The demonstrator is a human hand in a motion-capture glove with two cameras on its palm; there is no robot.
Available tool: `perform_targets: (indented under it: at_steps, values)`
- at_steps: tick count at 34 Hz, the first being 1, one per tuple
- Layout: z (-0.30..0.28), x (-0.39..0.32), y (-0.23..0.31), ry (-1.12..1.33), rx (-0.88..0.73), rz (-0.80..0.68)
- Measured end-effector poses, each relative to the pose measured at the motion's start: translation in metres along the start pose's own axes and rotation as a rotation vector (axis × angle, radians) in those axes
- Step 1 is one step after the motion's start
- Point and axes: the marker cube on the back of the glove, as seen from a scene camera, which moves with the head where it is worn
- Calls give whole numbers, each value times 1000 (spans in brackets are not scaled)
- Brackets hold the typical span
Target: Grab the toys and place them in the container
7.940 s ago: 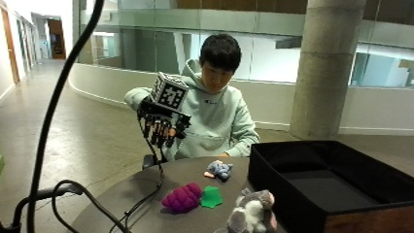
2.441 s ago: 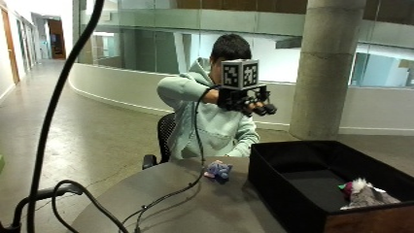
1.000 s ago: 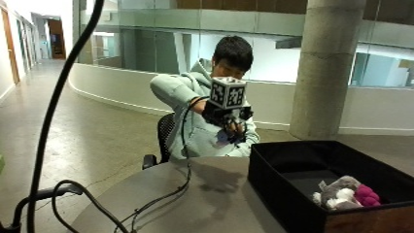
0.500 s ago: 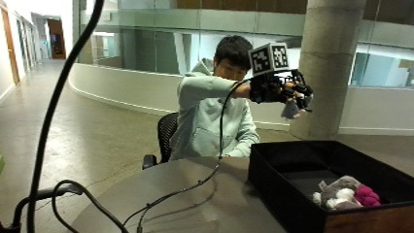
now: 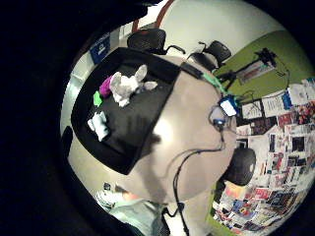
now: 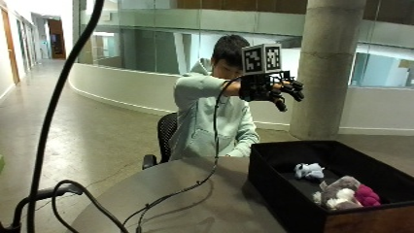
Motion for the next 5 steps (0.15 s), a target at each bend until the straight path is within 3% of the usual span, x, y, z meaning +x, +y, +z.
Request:
perform_targets:
  at_steps: [5]
  values:
    - [-14,9,27,17,49,17]
